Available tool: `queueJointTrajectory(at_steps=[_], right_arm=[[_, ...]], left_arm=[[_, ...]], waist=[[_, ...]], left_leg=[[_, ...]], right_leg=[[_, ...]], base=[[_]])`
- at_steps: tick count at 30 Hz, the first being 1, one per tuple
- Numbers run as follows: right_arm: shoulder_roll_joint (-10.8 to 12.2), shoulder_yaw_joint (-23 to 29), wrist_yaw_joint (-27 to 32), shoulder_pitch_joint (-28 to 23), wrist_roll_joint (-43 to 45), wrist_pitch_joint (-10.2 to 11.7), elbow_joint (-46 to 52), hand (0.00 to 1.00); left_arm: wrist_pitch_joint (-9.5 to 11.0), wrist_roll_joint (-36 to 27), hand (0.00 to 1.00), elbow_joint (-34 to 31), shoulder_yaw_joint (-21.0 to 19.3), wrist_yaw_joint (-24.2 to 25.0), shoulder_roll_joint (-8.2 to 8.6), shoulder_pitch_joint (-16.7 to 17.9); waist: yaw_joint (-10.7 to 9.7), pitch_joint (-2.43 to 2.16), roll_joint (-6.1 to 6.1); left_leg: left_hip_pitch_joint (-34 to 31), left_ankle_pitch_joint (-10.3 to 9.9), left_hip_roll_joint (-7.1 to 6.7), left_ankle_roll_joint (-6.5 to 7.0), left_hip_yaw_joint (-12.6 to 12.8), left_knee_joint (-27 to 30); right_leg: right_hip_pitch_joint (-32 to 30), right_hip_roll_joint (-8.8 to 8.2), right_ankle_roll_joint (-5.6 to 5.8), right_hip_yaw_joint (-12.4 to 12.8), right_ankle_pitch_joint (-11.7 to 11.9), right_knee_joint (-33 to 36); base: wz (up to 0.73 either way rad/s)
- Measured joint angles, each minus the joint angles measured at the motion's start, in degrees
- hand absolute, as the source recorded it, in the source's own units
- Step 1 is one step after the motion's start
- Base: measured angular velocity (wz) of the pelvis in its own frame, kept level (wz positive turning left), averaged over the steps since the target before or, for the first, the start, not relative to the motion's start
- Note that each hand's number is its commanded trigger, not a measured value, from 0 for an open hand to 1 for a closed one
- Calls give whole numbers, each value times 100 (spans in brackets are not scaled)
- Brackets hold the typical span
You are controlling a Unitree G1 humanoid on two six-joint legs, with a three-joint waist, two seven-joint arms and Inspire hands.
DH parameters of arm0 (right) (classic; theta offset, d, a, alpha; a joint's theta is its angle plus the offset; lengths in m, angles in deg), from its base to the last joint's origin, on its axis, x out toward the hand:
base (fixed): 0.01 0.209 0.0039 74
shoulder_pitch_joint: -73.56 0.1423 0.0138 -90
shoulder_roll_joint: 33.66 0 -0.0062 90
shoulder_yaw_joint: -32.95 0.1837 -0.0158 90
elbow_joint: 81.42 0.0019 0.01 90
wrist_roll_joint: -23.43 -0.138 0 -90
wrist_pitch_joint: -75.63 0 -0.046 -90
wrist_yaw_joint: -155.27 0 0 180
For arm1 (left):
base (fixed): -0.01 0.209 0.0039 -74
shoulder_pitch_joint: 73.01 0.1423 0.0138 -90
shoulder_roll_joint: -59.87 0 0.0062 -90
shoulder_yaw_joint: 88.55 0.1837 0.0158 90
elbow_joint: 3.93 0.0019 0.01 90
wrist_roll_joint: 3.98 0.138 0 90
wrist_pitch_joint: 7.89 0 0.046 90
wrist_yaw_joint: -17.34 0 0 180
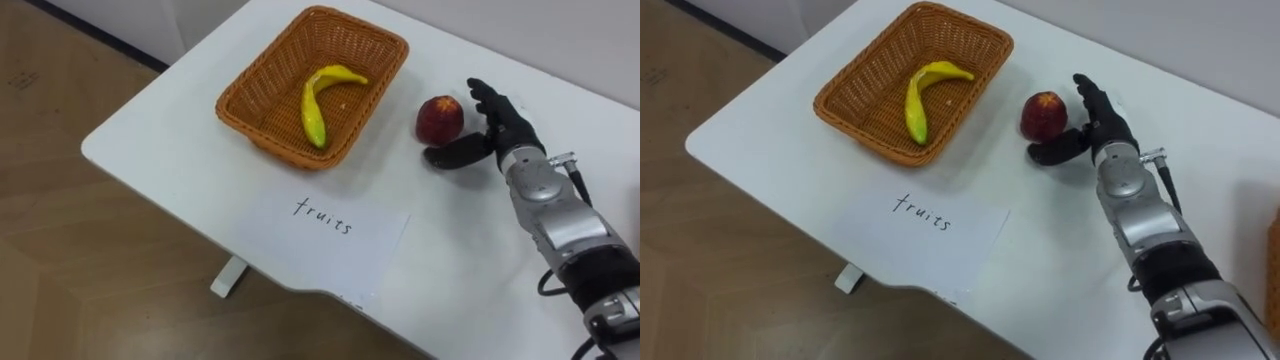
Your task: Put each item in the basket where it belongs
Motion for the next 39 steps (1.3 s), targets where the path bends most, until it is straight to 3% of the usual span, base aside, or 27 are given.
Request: queueJointTrajectory(at_steps=[4,17,33,34,35,36,37,39], right_arm=[[-3,-167,-126,1,95,34,83,0],[-3,-210,-321,1,497,33,82,0],[-1,-266,-384,12,532,33,83,0],[-1,-266,-383,12,514,33,83,51],[-2,-266,-382,16,472,33,82,91],[-2,-266,-381,16,446,33,82,91],[-3,-266,-378,16,408,33,82,100],[-2,-266,-369,18,365,34,82,100]], left_arm=[[39,8,0,0,-15,10,-28,-44],[84,7,0,6,-17,81,-53,-45],[142,6,0,5,-16,184,-140,-46],[142,6,0,4,-16,184,-142,-46],[142,-2,0,4,-16,183,-149,-46],[142,-2,0,4,-16,183,-153,-46],[141,-2,0,4,-17,181,-159,-46],[140,-2,0,4,-16,179,-163,-46]], waist=[[119,-3,-16],[265,14,-160],[282,28,-182],[283,28,-182],[282,28,-183],[282,28,-182],[281,28,-182],[281,28,-183]], left_leg=[[-26,-4,43,-15,100,-38],[-96,20,86,-65,62,-2],[-111,22,82,-70,35,0],[-111,22,82,-70,35,0],[-115,22,84,-70,35,0],[-116,21,84,-70,35,0],[-116,21,85,-71,35,0],[-117,20,85,-73,33,-1]], right_leg=[[-85,11,-33,10,20,67],[-91,50,-81,-76,49,51],[-85,55,-84,-84,52,49],[-86,54,-84,-86,51,49],[-89,55,-84,-87,52,47],[-89,56,-84,-88,52,45],[-90,57,-84,-88,52,43],[-90,58,-84,-90,52,41]], base=[[-13],[0],[0],[0],[0],[0],[0],[0]])
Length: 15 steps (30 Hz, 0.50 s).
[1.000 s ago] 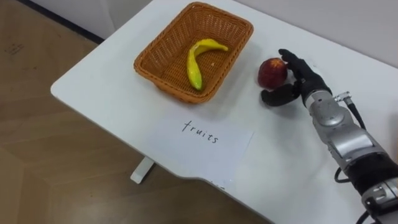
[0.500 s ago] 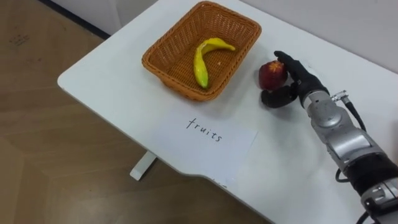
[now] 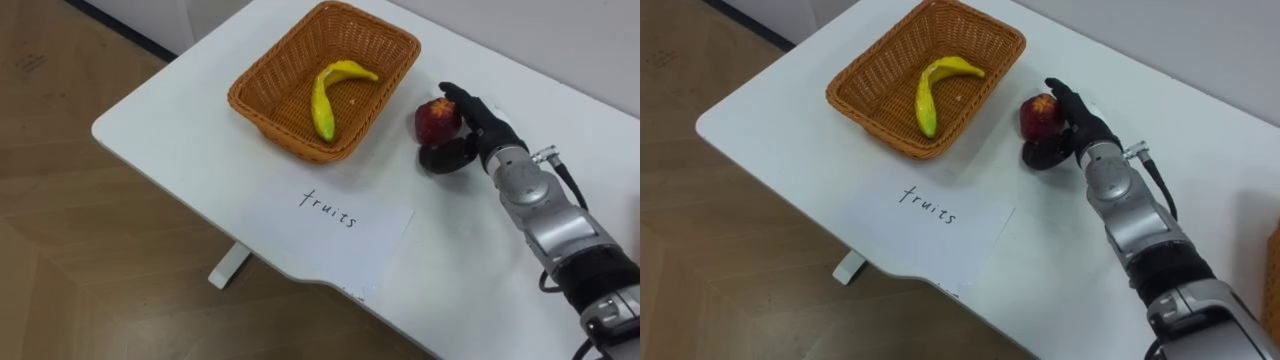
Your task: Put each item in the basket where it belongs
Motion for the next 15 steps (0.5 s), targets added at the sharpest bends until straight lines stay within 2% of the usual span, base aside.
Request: queueJointTrajectory(at_steps=[8,15], right_arm=[[-56,9,317,103,4,17,-21,100],[-43,-38,311,122,-7,42,-21,100]], left_arm=[[-32,-1,0,1,0,-23,-2,0],[-35,0,0,3,0,-24,-2,1]], waist=[[-1,-1,0],[6,6,16]], left_leg=[[1,-1,0,-2,-9,-2],[-10,-2,-5,-3,-34,-2]], right_leg=[[5,4,0,-15,0,-18],[7,11,0,-43,0,-63]], base=[[0],[0]])
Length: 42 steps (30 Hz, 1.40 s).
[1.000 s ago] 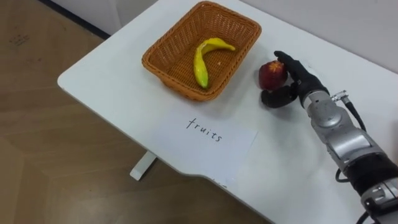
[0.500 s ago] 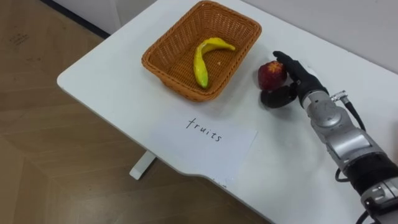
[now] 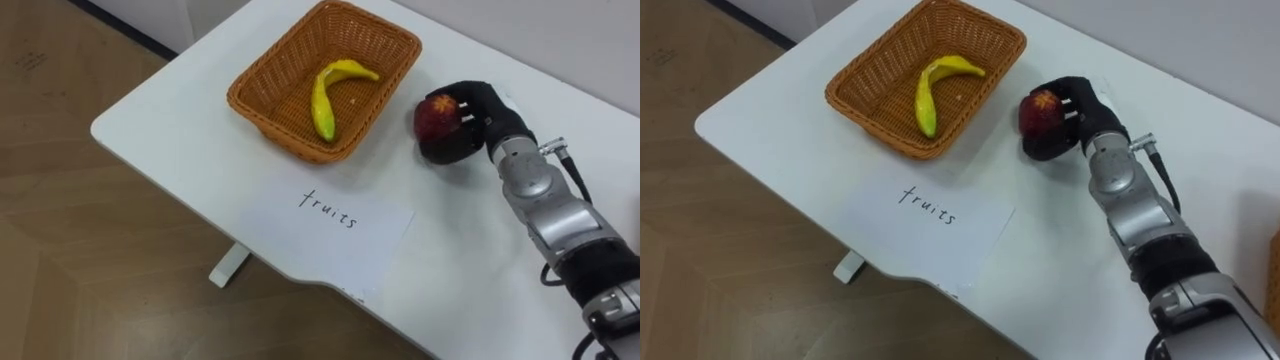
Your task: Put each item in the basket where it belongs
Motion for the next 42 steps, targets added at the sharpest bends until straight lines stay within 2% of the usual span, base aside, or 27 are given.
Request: queueJointTrajectory(at_steps=[6,9,16,18,21,23,24,25,27,29,32,35,36,39,40,41,42], right_arm=[[5,-5,-3,2,-127,18,-58,100],[5,-4,-4,-1,-211,16,-96,100],[-5,1,-132,-14,-274,13,-67,100],[-22,8,-205,-89,-165,18,61,100],[-31,10,-297,-292,-64,18,272,100],[-29,119,-380,-554,-15,13,482,100],[-23,167,-405,-624,15,10,545,100],[-20,248,-464,-744,64,2,676,100],[-15,264,-530,-763,70,-5,767,100],[-18,388,-588,-794,70,-110,1028,100],[-21,741,-611,-793,132,-127,1256,100],[-18,1003,-637,-823,214,-248,1516,100],[-17,1054,-637,-825,211,-248,1555,100],[-17,1162,-620,-825,341,-325,1780,100],[-17,1173,-619,-825,354,-368,1894,100],[-17,1172,-623,-826,355,-378,1957,100],[-18,1174,-623,-825,356,-397,1992,100]], left_arm=[[-26,0,0,3,0,0,9,0],[-37,0,0,1,-3,3,8,4],[-22,41,0,5,-25,11,31,35],[-17,92,0,8,-101,8,32,76],[-29,108,0,11,-114,8,41,153],[-28,113,0,10,-242,12,103,186],[-27,113,0,6,-317,13,130,192],[-20,111,0,-2,-448,16,175,218],[-26,110,0,-5,-550,22,203,294],[-32,112,0,-146,-682,36,213,447],[-33,120,0,-147,-787,86,271,464],[-35,144,0,9,-983,76,325,456],[-45,144,0,28,-983,75,325,460],[-123,148,0,56,-999,78,325,527],[-151,146,0,56,-1025,81,324,531],[-163,145,0,56,-1079,88,326,535],[-167,145,0,56,-1093,88,324,535]], waist=[[0,8,18],[-51,18,52],[-79,9,74],[-126,-3,73],[-178,-35,135],[-201,-87,233],[-204,-93,258],[-255,-120,304],[-354,-127,364],[-488,-139,364],[-532,-141,345],[-691,-177,272],[-712,-162,267],[-768,-165,225],[-776,-162,178],[-791,-128,179],[-797,-131,162]], left_leg=[[33,0,1,-1,-3,-8],[52,-3,-13,-5,-70,1],[129,-19,-8,-9,-74,0],[139,-19,-10,-9,-79,-1],[282,-22,-16,-1,-74,4],[399,-33,-29,16,-68,-35],[428,-34,-30,19,-66,-37],[461,-41,-30,29,-62,-44],[561,-40,-30,29,-47,-90],[704,-42,-26,27,-27,-134],[858,-40,-34,29,31,-177],[995,-28,-86,48,-41,-203],[1045,-29,-95,50,-49,-208],[1160,-47,-126,81,-45,-216],[1195,-53,-132,90,-43,-215],[1228,-64,-134,101,-46,-206],[1230,-69,-135,104,-46,-201]], right_leg=[[43,9,0,-4,0,-31],[123,6,1,-86,3,-56],[225,13,3,-92,4,-91],[238,13,4,-88,4,-92],[344,11,20,-58,12,-119],[451,-9,43,-40,-2,-111],[475,-13,45,-41,-2,-111],[507,-20,48,-40,-4,-104],[604,-26,53,-29,-7,-105],[724,-43,83,72,-32,-99],[807,-83,83,108,-78,-15],[955,-104,116,108,-127,-13],[1008,-102,123,105,-131,-17],[1114,-101,157,150,-152,-20],[1149,-103,162,158,-151,-22],[1193,-103,169,157,-153,-31],[1199,-103,172,158,-154,-31]], base=[[0],[11],[1],[0],[0],[0],[0],[0],[-3],[-5],[-7],[10],[8],[-1],[0],[0],[3]])
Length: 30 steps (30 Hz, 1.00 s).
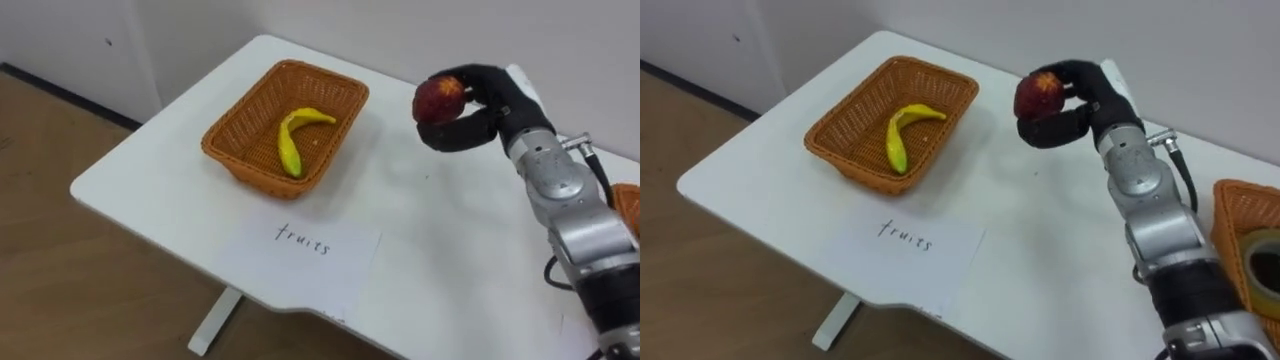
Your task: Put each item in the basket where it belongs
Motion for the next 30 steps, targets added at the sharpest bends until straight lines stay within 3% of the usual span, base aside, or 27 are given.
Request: queueJointTrajectory(at_steps=[6,10,13,19,26,30], right_arm=[[0,30,1,9,-9,-96,378,100],[0,31,1,9,-6,-144,378,100],[-2,34,2,9,133,-220,387,100],[-11,-79,-8,8,424,-330,742,100],[2,-120,-94,9,560,-352,755,100],[39,-193,-117,9,671,-351,756,100]], left_arm=[[-33,-6,0,-15,-115,12,5,45],[-45,-8,0,-12,-119,11,8,119],[-59,16,0,-12,-231,11,13,140],[-120,206,0,-84,-341,50,-5,172],[-127,210,0,-83,-375,166,-76,162],[-126,198,0,-60,-374,163,-88,170]], waist=[[38,-8,-41],[43,24,3],[46,-7,-44],[258,-21,-136],[523,19,-280],[677,44,-245]], left_leg=[[6,-10,-7,12,-33,7],[79,-14,-24,15,-130,-6],[80,-13,-52,14,-235,-6],[106,-17,-52,16,-252,-20],[143,-34,-109,30,-485,37],[145,-57,-136,39,-540,118]], right_leg=[[25,0,22,-4,15,0],[121,0,26,-13,13,-2],[147,-8,58,-12,-7,-3],[161,-6,60,-13,-8,-4],[303,-19,61,-94,-8,0],[350,-13,73,27,-15,-3]], base=[[3],[12],[16],[2],[16],[11]])
